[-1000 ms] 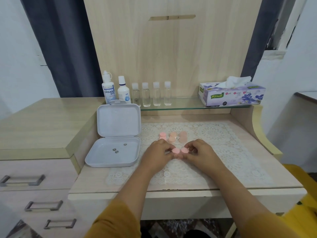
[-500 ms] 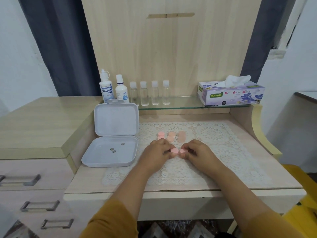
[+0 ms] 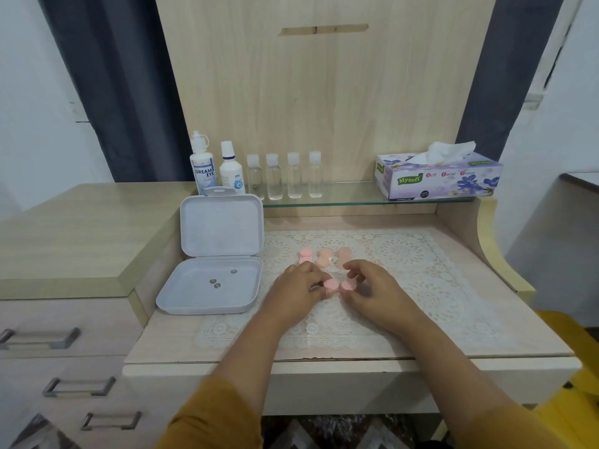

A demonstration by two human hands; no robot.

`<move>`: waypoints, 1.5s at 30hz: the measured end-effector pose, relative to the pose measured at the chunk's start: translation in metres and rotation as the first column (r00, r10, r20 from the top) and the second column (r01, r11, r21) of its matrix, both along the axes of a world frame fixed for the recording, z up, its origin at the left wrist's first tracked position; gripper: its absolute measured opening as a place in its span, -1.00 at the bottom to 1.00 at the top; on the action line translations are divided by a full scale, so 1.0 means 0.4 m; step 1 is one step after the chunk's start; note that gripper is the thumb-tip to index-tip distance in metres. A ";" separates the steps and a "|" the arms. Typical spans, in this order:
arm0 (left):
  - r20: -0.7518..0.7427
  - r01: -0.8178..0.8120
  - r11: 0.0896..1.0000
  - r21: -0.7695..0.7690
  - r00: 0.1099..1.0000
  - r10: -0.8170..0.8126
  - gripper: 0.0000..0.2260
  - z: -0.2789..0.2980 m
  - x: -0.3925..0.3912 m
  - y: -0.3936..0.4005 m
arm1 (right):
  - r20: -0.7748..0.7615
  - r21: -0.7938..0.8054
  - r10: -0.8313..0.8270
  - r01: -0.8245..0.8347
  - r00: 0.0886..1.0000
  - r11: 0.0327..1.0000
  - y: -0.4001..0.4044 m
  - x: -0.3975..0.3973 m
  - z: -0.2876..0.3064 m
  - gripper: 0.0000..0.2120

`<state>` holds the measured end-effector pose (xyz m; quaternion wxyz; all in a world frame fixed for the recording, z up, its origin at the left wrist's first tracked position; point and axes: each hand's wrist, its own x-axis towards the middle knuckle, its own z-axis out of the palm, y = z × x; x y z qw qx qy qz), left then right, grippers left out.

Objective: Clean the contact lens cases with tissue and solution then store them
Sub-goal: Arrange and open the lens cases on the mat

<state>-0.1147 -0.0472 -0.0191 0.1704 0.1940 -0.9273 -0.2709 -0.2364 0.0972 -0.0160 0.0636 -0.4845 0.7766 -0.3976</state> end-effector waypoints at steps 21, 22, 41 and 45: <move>0.004 -0.003 1.000 -0.005 1.000 0.003 -0.74 0.003 0.002 0.002 | 0.092 -0.014 0.018 -0.017 0.996 1.000 0.012 0.011 0.016 -0.61; 0.004 -0.004 1.000 -0.007 1.000 0.004 -0.74 0.004 0.002 0.002 | 0.102 -0.022 0.023 -0.020 0.995 1.000 0.013 0.011 0.016 -0.63; -0.024 -0.009 1.000 0.021 1.000 0.010 -0.67 -0.001 0.006 0.002 | 0.002 0.049 -0.371 0.371 0.928 0.927 -0.008 -0.021 -0.010 -0.58; -0.030 -0.011 1.000 0.016 0.999 0.012 -0.67 0.001 0.006 0.004 | -0.103 0.005 -0.262 0.264 0.960 0.965 0.000 -0.005 0.008 -0.63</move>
